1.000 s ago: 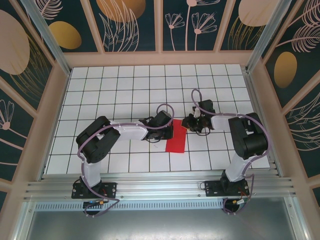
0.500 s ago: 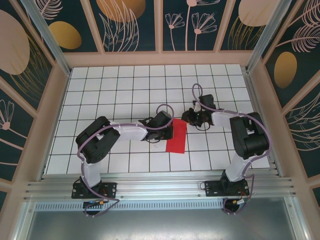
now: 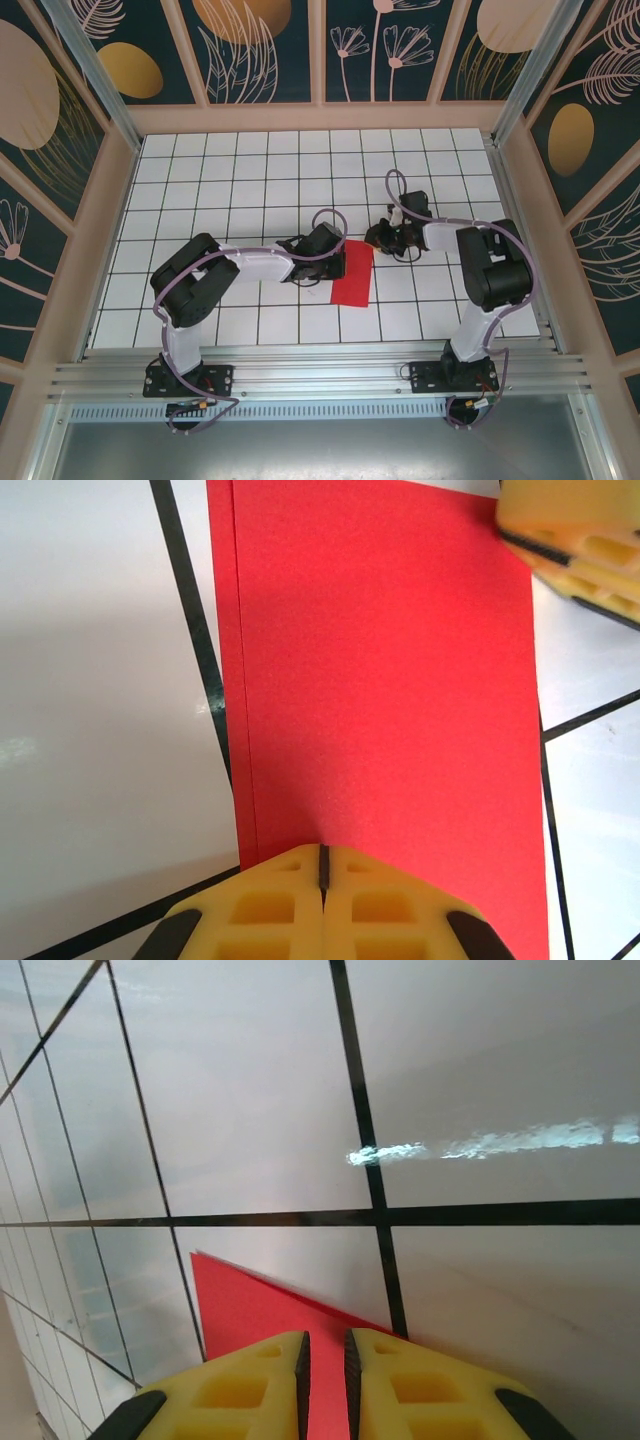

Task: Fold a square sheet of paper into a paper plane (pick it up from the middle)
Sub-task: Fold the square sheet of paper in half at the center of the table.

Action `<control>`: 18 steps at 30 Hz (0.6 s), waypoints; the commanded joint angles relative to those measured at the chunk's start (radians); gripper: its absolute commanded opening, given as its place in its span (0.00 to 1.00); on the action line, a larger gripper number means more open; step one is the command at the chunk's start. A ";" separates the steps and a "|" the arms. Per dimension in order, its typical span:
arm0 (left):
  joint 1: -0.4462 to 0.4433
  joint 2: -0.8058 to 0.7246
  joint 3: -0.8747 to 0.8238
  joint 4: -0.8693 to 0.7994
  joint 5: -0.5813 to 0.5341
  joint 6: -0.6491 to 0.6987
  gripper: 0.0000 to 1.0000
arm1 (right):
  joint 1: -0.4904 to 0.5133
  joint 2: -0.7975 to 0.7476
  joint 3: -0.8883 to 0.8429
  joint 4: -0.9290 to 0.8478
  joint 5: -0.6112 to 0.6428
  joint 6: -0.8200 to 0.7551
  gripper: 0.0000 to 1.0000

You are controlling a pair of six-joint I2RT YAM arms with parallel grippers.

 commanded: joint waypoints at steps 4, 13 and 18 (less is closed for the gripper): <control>-0.002 0.030 -0.036 -0.156 -0.031 0.017 0.00 | -0.011 0.000 0.025 -0.028 0.007 -0.023 0.20; -0.002 0.027 -0.037 -0.158 -0.030 0.015 0.00 | -0.013 0.069 0.014 -0.027 0.037 -0.013 0.19; -0.001 0.018 -0.047 -0.150 -0.030 0.012 0.00 | -0.013 -0.022 0.035 -0.051 0.026 -0.016 0.20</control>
